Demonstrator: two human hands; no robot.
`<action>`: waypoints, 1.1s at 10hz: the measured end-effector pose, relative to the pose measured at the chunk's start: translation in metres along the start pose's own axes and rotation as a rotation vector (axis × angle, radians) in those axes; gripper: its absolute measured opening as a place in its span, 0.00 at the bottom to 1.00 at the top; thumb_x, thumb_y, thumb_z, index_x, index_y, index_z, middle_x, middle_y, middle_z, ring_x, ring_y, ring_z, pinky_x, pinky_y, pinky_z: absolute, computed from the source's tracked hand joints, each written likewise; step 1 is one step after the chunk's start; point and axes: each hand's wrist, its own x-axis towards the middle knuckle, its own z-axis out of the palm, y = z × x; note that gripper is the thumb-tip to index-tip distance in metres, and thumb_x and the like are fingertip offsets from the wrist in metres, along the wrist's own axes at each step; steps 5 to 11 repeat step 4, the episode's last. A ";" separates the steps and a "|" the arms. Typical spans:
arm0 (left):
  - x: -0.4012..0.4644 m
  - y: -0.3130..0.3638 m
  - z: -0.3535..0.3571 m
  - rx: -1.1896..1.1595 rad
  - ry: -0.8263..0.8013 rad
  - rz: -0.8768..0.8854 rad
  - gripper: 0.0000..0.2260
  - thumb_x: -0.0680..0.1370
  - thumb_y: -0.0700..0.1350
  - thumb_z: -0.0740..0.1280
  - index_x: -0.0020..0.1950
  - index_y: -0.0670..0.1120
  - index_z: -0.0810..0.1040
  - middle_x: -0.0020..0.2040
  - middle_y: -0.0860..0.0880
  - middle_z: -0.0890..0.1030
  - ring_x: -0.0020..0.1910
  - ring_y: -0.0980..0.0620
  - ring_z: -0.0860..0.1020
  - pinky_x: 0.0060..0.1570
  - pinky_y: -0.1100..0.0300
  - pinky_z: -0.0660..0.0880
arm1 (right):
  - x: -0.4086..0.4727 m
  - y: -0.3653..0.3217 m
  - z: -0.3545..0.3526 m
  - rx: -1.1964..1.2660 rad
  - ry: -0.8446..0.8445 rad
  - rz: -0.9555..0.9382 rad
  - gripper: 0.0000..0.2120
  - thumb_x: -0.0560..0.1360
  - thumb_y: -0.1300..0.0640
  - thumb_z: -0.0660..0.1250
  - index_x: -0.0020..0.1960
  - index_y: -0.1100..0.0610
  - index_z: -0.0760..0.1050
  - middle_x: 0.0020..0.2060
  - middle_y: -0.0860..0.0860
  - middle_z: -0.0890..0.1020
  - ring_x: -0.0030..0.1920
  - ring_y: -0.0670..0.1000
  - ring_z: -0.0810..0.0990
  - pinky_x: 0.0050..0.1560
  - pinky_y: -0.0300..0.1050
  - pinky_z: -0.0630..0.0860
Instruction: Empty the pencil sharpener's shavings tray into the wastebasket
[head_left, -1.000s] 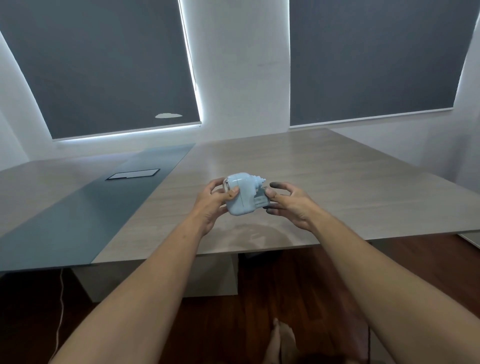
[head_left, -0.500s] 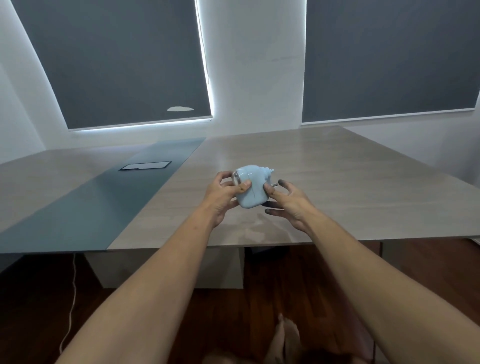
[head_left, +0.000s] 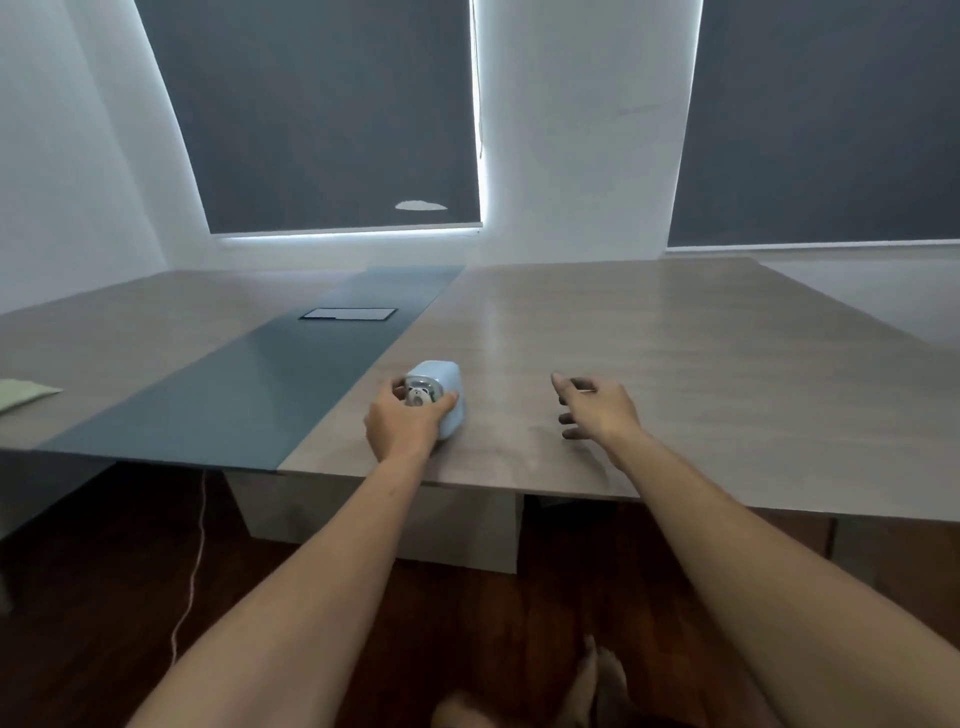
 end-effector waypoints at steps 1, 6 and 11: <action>0.008 -0.010 -0.004 0.018 0.073 0.009 0.28 0.61 0.51 0.81 0.58 0.47 0.78 0.55 0.48 0.83 0.53 0.47 0.81 0.50 0.59 0.74 | 0.003 0.003 -0.003 -0.097 0.050 -0.063 0.28 0.72 0.39 0.69 0.63 0.57 0.78 0.47 0.49 0.83 0.46 0.53 0.85 0.53 0.54 0.82; 0.013 -0.022 0.000 0.128 0.105 0.030 0.35 0.62 0.52 0.80 0.65 0.48 0.72 0.62 0.47 0.78 0.60 0.44 0.78 0.55 0.53 0.73 | 0.002 0.012 -0.030 -0.283 0.153 -0.158 0.23 0.74 0.42 0.68 0.60 0.58 0.81 0.55 0.52 0.84 0.57 0.51 0.80 0.57 0.42 0.73; 0.013 -0.022 0.000 0.128 0.105 0.030 0.35 0.62 0.52 0.80 0.65 0.48 0.72 0.62 0.47 0.78 0.60 0.44 0.78 0.55 0.53 0.73 | 0.002 0.012 -0.030 -0.283 0.153 -0.158 0.23 0.74 0.42 0.68 0.60 0.58 0.81 0.55 0.52 0.84 0.57 0.51 0.80 0.57 0.42 0.73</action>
